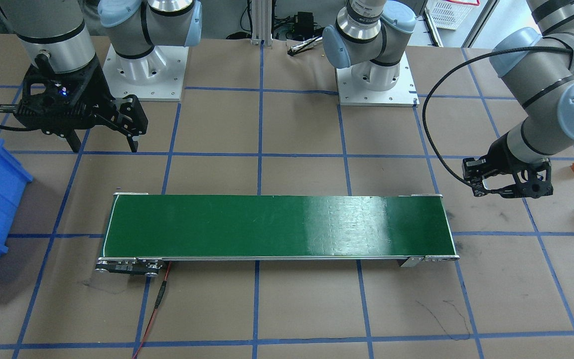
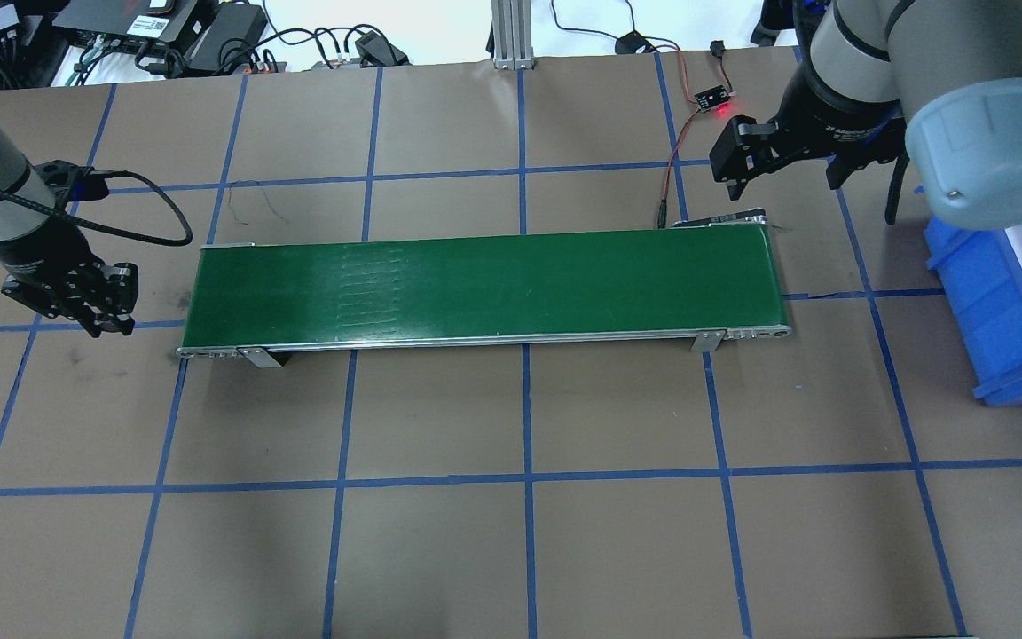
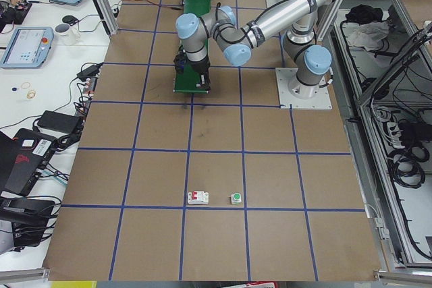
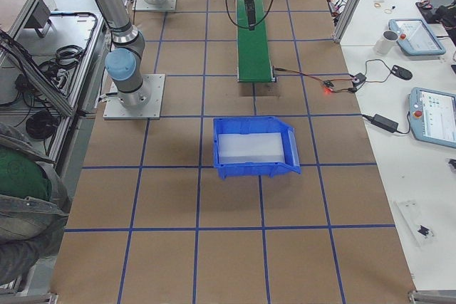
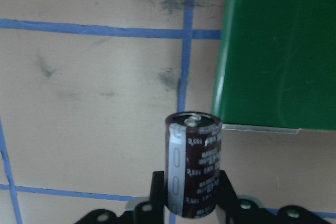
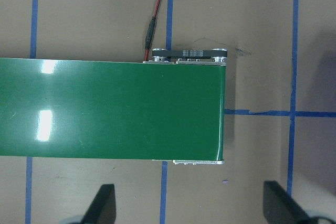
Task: Move capacitor from left to right
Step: 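Lift the capacitor with the left gripper and carry it toward the conveyor, then lower the capacitor onto the near end of the belt and release, then raise the left gripper away while the right gripper lowers at the belt's far end, then hold the right gripper open at the belt end as the capacitor rides toward it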
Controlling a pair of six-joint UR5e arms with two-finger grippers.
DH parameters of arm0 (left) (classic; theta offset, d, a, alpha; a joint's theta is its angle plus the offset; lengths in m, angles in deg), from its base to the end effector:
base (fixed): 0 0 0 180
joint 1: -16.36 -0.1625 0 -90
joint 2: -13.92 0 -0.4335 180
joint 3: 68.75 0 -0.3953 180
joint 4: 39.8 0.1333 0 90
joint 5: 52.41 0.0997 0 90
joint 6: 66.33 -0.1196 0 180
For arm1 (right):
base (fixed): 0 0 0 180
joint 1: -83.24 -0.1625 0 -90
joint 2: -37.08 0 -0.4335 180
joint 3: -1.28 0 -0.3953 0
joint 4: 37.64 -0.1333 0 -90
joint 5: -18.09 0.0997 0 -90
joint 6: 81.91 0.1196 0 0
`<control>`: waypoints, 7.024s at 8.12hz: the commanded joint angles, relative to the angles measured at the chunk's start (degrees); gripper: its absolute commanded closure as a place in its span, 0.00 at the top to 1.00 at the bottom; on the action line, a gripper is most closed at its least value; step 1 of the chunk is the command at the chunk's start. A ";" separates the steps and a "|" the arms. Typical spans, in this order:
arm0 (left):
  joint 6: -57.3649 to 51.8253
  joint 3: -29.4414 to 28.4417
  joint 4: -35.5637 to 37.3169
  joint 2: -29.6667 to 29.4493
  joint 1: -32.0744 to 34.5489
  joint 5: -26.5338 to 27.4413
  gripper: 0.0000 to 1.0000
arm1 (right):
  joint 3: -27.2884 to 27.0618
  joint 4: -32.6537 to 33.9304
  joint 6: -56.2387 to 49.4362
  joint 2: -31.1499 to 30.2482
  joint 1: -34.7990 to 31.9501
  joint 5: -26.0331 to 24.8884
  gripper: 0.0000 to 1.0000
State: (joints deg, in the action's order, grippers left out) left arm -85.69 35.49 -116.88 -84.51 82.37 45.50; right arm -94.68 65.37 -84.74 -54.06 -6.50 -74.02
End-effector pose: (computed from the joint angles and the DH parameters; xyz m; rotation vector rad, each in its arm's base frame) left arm 0.0992 -0.5103 0.3053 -0.1056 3.0579 0.3206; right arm 0.1266 -0.5016 0.4586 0.0653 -3.0925 0.2198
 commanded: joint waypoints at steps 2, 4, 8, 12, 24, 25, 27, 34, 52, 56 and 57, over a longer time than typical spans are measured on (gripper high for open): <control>9.15 0.00 0.26 -1.84 5.87 -2.12 0.00 | -0.02 0.00 -0.07 0.00 0.00 0.09 1.00; 9.34 -0.09 3.85 -4.13 8.41 -2.12 0.00 | -0.02 0.00 -0.07 0.00 0.00 0.09 1.00; 8.29 -0.53 7.21 -6.59 10.09 -4.76 0.00 | -0.02 -0.09 -0.07 0.00 0.00 0.00 1.00; 5.65 -0.53 9.67 -8.27 11.94 -4.58 0.00 | -0.02 -0.09 -0.07 0.00 0.00 0.00 1.00; 6.35 -0.53 13.81 -7.57 11.94 -4.76 1.00 | -0.10 -0.09 -0.07 0.00 0.00 0.00 1.00; 6.61 -0.96 13.37 -5.82 11.77 -4.67 1.00 | -0.02 -0.09 -0.07 0.00 0.00 0.00 1.00; 7.76 -6.47 13.28 -2.22 11.24 -4.41 1.00 | -0.02 0.00 -1.46 0.00 0.00 0.00 1.00; 10.65 -10.80 -4.78 1.83 11.24 -3.70 1.00 | -3.79 0.00 -4.46 1.58 2.27 5.34 1.00; 12.51 -11.95 -10.98 5.09 18.01 -10.38 1.00 | -7.48 2.72 7.57 9.58 5.80 14.94 0.89; 12.51 -11.95 -10.98 5.09 18.01 -9.50 1.00 | -7.75 9.65 5.13 13.09 5.89 14.85 0.95; 12.33 -11.95 -10.98 5.18 18.01 -9.50 1.00 | -7.84 10.97 3.37 13.44 5.80 14.94 0.95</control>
State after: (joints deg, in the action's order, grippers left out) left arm -73.19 23.53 -127.86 -79.42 100.38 35.85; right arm -102.39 73.45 -78.67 -41.72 -0.62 -59.15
